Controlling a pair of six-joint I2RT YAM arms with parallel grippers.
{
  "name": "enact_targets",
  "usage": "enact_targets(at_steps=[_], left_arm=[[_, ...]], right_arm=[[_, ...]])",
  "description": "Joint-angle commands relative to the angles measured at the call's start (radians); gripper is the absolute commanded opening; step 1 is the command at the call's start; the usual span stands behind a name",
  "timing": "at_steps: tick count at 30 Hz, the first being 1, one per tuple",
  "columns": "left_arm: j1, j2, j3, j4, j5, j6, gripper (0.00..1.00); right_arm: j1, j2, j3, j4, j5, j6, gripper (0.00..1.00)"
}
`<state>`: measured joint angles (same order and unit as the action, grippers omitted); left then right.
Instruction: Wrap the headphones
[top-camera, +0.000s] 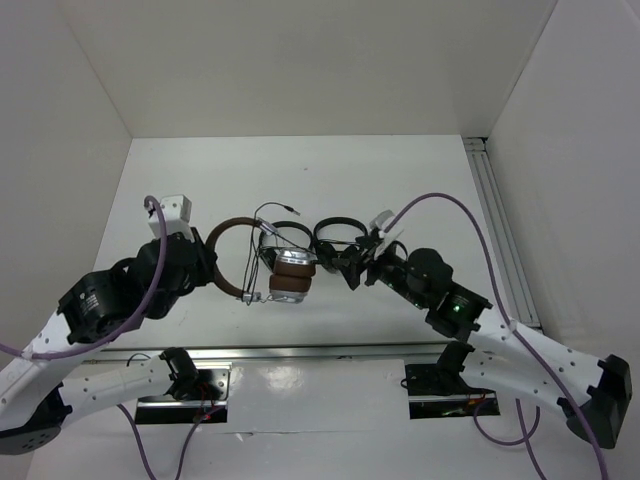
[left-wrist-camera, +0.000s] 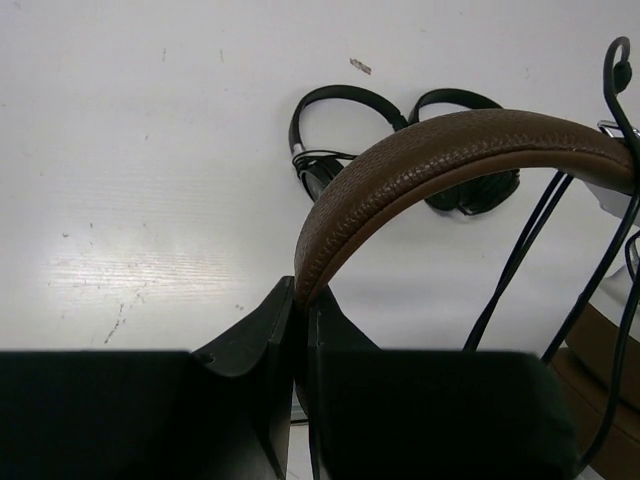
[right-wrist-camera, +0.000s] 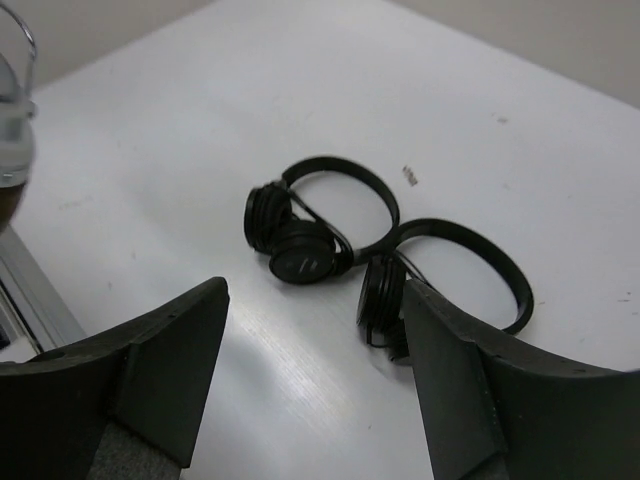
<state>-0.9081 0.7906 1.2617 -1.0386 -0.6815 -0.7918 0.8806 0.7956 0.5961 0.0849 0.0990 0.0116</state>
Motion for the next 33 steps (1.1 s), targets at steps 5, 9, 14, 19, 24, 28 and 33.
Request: enact_targets(at_steps=[5, 9, 14, 19, 24, 28, 33], left_arm=[[0.005, -0.028, -0.067, -0.072, -0.162, -0.285, 0.00], [0.014, -0.005, -0.119, -0.159, -0.184, -0.482, 0.00], [0.067, 0.035, -0.160, -0.112, -0.170, -0.430, 0.00], [0.259, 0.090, -0.185, 0.127, -0.022, -0.157, 0.00], [0.571, 0.217, -0.116, 0.250, 0.183, 0.087, 0.00], [0.767, 0.321, -0.032, 0.325, 0.393, 0.238, 0.00], [0.838, 0.424, 0.040, 0.359, 0.413, 0.341, 0.00]], right_arm=[[-0.003, -0.159, 0.036, -0.060, 0.156, 0.110, 0.77], [-0.003, -0.186, 0.091, -0.119, 0.156, 0.136, 0.77], [-0.003, -0.187, 0.103, -0.165, 0.127, 0.154, 0.77], [-0.003, -0.187, 0.094, -0.174, 0.096, 0.163, 0.77], [-0.003, -0.197, 0.083, -0.183, 0.085, 0.163, 0.77], [-0.003, -0.197, 0.083, -0.183, 0.061, 0.163, 0.77], [0.006, -0.168, 0.102, -0.174, 0.019, 0.154, 0.77]])
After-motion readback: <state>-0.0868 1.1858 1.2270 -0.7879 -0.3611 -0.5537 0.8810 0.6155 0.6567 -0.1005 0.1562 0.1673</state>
